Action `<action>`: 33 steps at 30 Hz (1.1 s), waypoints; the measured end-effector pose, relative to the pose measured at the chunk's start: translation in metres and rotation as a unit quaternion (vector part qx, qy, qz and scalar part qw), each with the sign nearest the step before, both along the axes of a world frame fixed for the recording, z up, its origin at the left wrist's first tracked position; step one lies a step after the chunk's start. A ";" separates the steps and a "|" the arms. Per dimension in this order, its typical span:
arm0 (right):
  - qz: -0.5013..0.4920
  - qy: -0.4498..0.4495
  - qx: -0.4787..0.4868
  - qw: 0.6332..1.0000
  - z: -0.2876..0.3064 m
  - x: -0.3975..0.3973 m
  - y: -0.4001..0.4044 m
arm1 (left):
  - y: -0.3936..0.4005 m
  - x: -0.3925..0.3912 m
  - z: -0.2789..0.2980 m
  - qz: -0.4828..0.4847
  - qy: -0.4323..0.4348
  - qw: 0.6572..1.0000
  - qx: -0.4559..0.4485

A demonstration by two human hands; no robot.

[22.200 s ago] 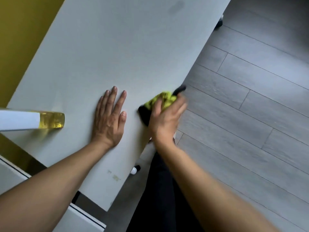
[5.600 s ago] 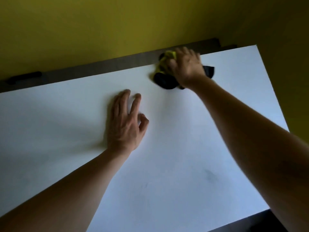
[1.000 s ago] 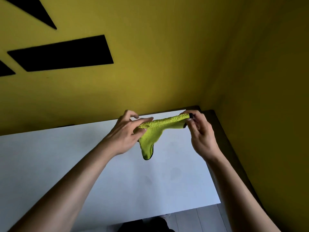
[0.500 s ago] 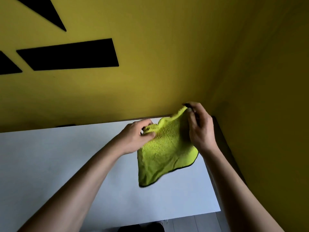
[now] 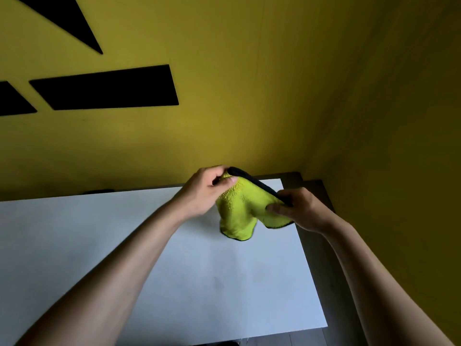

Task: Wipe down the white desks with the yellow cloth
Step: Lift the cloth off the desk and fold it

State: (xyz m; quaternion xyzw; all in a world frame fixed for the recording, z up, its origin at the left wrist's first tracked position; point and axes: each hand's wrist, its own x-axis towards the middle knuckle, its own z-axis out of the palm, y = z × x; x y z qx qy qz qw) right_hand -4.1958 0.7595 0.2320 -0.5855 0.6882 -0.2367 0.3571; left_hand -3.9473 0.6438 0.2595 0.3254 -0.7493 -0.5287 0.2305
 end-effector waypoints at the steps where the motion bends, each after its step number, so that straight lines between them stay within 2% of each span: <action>1: -0.024 0.022 -0.042 0.999 0.001 -0.002 -0.005 | -0.005 0.000 0.003 0.008 0.000 1.000 -0.007; 3: -0.066 0.030 -0.146 0.987 0.010 0.001 -0.018 | -0.015 0.003 0.009 0.061 0.005 0.998 -0.014; 5: -0.096 -0.061 -0.201 0.973 0.019 0.006 -0.031 | -0.025 0.011 0.016 0.127 0.021 0.992 -0.011; 7: -0.104 -0.146 -0.216 0.960 0.028 0.013 -0.039 | -0.034 0.020 0.023 0.160 0.036 0.986 0.000; 12: -0.073 -0.183 -0.242 0.950 0.027 0.031 -0.026 | -0.023 0.038 0.009 0.167 0.080 0.980 0.068; 15: -0.068 -0.162 -0.195 0.965 -0.003 0.038 0.000 | 0.010 0.055 -0.018 0.151 0.084 0.976 0.130; 20: -0.047 -0.169 -0.070 0.982 -0.080 0.070 0.067 | 0.078 0.091 -0.086 0.143 0.008 0.963 0.226; 23: -0.074 -0.184 0.028 0.980 -0.125 0.086 0.097 | 0.115 0.107 -0.128 0.163 -0.049 0.936 0.307; 26: -0.097 -0.175 0.070 0.977 -0.145 0.095 0.100 | 0.127 0.113 -0.157 0.216 -0.066 0.911 0.344; 30: -0.134 -0.129 0.056 0.981 -0.152 0.097 0.073 | 0.109 0.100 -0.180 0.268 -0.087 0.907 0.313; 32: -0.166 -0.066 0.062 0.982 -0.158 0.096 0.057 | 0.094 0.091 -0.187 0.297 -0.131 0.914 0.243; 33: -0.167 -0.006 0.060 0.984 -0.161 0.096 0.050 | 0.087 0.089 -0.190 0.306 -0.173 0.917 0.190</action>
